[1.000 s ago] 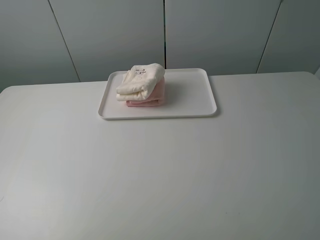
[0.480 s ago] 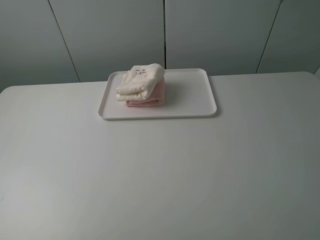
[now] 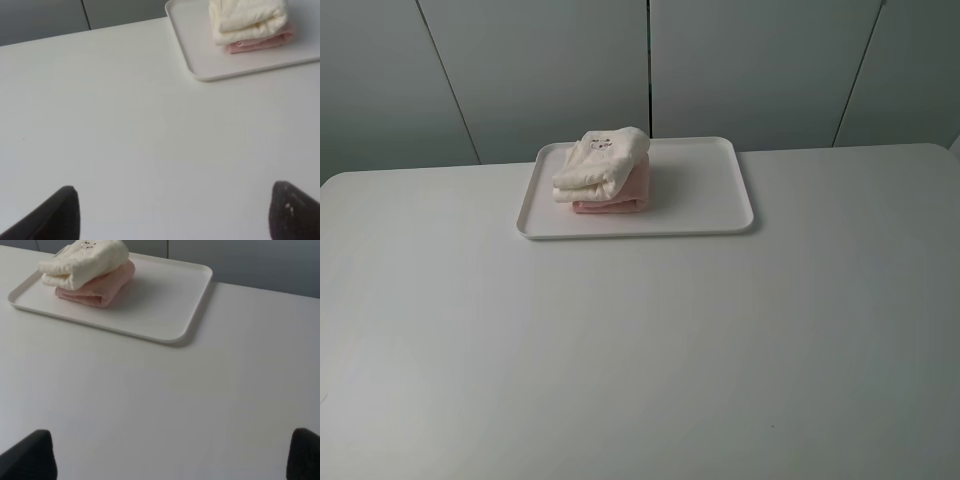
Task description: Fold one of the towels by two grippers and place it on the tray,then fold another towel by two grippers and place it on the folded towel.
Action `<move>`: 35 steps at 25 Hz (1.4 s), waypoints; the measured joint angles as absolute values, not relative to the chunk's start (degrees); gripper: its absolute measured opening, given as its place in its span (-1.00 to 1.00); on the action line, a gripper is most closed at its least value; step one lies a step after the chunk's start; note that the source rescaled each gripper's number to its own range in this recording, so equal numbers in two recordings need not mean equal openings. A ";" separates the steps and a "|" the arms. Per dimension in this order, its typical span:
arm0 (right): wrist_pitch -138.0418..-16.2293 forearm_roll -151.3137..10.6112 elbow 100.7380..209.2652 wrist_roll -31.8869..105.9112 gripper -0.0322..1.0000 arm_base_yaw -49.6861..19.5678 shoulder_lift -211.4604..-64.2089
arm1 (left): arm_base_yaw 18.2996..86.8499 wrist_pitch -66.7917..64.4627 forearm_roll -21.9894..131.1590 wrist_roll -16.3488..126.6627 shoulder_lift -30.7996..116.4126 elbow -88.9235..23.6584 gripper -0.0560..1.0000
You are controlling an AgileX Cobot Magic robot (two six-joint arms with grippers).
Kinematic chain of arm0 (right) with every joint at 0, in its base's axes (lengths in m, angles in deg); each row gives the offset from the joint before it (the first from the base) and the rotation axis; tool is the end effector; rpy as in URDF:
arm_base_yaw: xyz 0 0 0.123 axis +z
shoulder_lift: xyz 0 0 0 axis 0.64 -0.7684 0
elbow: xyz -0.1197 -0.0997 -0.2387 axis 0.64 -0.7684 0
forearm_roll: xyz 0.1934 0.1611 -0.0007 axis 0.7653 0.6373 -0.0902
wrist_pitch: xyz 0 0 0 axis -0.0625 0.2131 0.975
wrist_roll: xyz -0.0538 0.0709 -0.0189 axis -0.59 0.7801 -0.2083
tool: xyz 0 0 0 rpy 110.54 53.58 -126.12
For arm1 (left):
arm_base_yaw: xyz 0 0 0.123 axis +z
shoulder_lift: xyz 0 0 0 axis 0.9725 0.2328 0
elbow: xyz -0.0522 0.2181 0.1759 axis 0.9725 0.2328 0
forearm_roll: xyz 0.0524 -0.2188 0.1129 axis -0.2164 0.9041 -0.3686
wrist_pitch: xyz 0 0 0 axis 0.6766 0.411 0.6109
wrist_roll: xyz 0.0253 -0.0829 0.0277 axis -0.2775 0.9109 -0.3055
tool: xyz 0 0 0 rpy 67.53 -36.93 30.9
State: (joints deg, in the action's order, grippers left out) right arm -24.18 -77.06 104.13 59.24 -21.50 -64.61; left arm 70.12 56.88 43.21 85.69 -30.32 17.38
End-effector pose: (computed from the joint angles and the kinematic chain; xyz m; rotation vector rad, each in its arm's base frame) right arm -0.0076 -0.0007 0.2785 -0.3403 2.0342 0.2156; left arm -0.0079 -0.0021 0.2802 0.1801 2.0407 -0.0758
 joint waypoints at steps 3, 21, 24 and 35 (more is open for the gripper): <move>-23.96 -76.95 104.13 59.24 1.00 -21.50 -64.61 | 70.12 56.88 43.21 86.02 -30.32 17.38 0.95; -23.96 -75.97 104.13 58.57 1.00 -37.33 -64.61 | 79.41 56.88 44.93 86.26 -30.32 17.38 0.95; -23.96 -75.97 104.13 58.53 1.00 -40.85 -64.61 | 79.67 56.88 45.04 86.26 -30.32 17.38 0.95; -23.96 -75.72 104.13 58.82 1.00 -41.19 -64.61 | 79.81 56.88 45.04 86.26 -30.32 17.38 0.95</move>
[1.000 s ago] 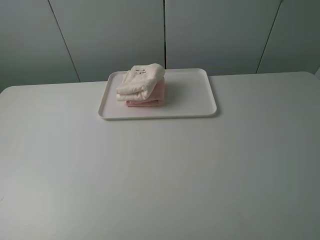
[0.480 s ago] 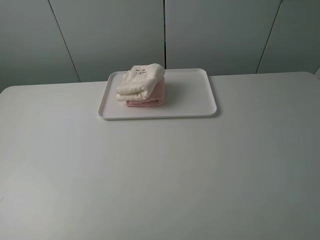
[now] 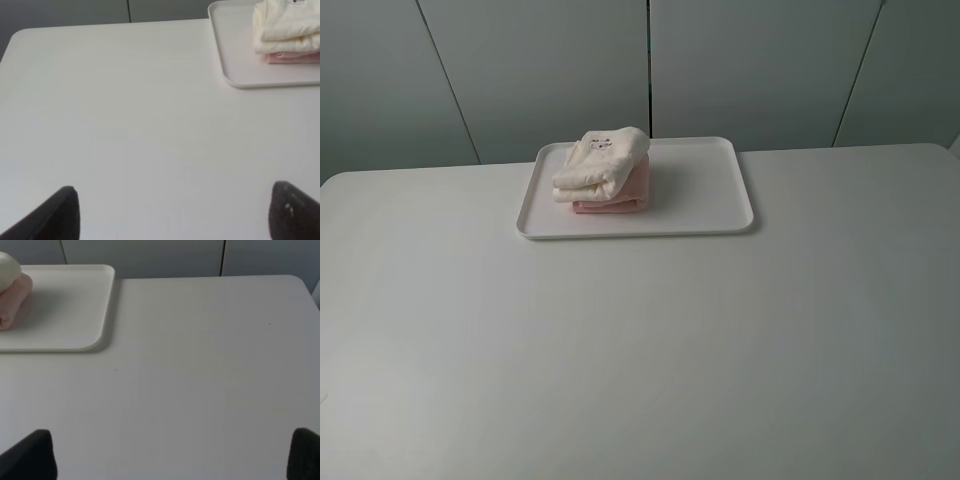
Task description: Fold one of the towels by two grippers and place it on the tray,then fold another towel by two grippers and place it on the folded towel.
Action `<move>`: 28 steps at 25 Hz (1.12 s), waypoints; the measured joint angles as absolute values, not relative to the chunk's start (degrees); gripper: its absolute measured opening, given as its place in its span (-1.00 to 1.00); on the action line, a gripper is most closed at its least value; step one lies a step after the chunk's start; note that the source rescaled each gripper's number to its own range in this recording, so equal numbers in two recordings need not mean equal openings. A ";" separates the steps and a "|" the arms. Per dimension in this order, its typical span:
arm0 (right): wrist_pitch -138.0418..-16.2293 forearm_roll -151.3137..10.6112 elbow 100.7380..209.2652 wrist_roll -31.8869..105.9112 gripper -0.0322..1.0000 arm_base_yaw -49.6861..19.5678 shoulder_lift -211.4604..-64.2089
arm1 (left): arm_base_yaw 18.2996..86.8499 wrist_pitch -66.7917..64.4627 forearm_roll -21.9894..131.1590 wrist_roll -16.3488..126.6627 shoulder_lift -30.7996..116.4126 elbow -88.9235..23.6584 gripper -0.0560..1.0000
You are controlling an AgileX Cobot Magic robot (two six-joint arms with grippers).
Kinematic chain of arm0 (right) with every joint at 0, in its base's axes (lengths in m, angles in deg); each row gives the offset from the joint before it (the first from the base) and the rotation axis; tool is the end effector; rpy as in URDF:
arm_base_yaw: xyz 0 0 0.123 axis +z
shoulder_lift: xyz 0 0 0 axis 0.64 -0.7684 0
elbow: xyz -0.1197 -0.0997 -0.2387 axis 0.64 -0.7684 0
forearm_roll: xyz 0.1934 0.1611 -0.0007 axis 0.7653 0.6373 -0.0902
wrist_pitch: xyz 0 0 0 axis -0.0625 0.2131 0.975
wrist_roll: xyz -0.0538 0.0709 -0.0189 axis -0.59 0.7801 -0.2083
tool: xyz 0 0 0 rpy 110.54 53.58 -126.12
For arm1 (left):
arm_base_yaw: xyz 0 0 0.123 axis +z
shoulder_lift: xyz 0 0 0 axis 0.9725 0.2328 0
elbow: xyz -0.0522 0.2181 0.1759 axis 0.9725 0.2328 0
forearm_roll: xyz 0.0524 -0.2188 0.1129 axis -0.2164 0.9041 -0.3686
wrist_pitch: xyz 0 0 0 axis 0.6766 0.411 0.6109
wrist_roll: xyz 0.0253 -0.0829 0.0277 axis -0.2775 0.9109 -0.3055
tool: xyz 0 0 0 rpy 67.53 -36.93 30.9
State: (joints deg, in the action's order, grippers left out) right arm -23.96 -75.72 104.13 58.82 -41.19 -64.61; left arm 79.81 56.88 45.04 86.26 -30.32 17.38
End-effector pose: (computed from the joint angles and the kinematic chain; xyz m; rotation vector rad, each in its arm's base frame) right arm -0.0075 0.0038 0.2782 0.0032 2.0588 0.0264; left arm -0.0074 -0.0060 0.2803 -0.0010 2.0465 -0.0148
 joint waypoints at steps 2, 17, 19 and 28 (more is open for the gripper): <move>-23.96 -75.38 104.13 59.04 1.00 -41.19 -64.61 | 79.81 56.88 45.04 86.26 -30.32 17.38 0.95; -23.96 -74.66 104.13 59.27 1.00 -41.19 -64.61 | 79.81 56.88 45.04 86.15 -30.32 17.38 0.95; -23.96 -74.66 104.13 59.27 1.00 -41.19 -64.61 | 79.81 56.88 45.04 86.15 -30.32 17.38 0.95; -23.96 -74.66 104.13 59.27 1.00 -41.19 -64.61 | 79.81 56.88 45.04 86.15 -30.32 17.38 0.95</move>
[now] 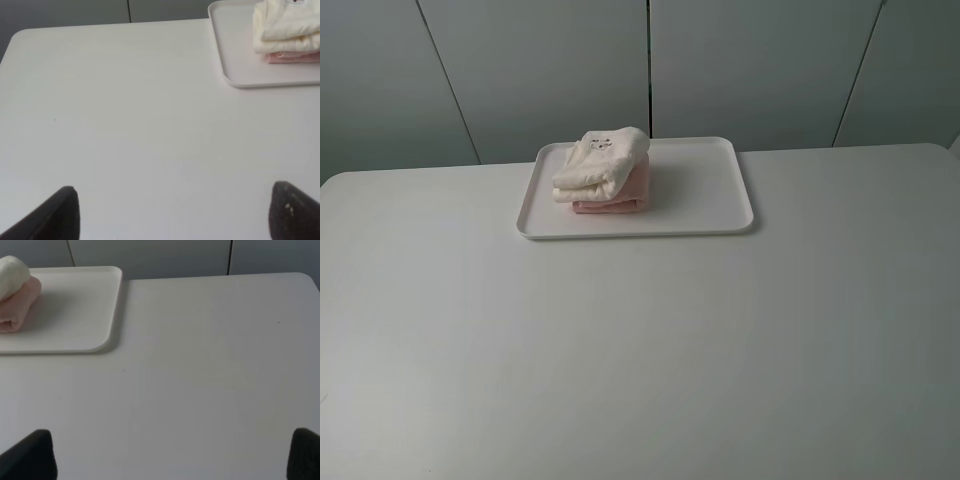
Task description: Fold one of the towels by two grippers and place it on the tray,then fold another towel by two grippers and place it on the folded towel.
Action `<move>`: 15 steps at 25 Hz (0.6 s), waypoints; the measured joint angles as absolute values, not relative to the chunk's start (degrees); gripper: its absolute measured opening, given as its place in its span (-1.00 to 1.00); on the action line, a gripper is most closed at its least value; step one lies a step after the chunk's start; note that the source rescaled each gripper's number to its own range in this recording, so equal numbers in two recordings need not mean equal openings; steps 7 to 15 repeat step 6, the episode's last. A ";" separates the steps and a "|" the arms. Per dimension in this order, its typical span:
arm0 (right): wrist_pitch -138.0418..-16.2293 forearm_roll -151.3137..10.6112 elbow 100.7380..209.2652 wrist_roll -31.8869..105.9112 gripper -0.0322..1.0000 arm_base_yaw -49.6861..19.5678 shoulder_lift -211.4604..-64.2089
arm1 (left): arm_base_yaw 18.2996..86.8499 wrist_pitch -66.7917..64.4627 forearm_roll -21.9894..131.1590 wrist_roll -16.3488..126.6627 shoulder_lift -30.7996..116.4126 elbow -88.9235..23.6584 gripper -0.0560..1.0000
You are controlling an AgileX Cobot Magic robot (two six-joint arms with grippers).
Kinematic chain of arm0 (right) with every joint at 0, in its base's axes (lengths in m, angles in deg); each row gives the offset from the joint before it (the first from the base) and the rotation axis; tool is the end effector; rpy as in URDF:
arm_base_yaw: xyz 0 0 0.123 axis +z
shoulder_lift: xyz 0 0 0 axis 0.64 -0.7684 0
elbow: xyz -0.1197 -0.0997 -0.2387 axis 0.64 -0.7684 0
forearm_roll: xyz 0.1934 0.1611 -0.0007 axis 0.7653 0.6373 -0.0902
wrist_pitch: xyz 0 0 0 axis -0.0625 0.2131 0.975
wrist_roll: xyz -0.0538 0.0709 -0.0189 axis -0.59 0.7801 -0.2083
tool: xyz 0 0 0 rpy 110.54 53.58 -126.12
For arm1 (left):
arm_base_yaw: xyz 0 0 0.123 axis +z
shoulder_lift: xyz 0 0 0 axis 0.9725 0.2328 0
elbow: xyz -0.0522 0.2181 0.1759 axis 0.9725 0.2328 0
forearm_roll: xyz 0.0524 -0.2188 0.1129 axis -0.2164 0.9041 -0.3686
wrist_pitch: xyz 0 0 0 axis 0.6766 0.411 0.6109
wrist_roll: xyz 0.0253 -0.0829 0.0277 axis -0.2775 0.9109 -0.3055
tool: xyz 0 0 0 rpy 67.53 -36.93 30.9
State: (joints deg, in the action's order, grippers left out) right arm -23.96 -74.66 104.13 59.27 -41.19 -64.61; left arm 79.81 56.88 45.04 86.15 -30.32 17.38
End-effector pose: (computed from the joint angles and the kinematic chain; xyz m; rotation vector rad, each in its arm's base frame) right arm -0.0075 0.0053 0.2783 0.0100 2.0583 0.0534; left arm -0.0074 -0.0060 0.2803 0.0010 2.0464 -0.0136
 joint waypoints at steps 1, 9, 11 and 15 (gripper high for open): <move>-23.96 -74.66 104.13 59.27 1.00 -41.19 -64.61 | 79.81 56.88 45.04 86.15 -30.32 17.38 0.95; -23.96 -74.66 104.13 59.27 1.00 -41.19 -64.61 | 79.81 56.88 45.04 86.15 -30.32 17.38 0.95; -23.96 -74.66 104.13 59.27 1.00 -41.19 -64.61 | 79.81 56.88 45.04 86.15 -30.32 17.38 0.95; -23.96 -74.66 104.13 59.27 1.00 -41.19 -64.61 | 79.81 56.88 45.04 86.15 -30.32 17.38 0.95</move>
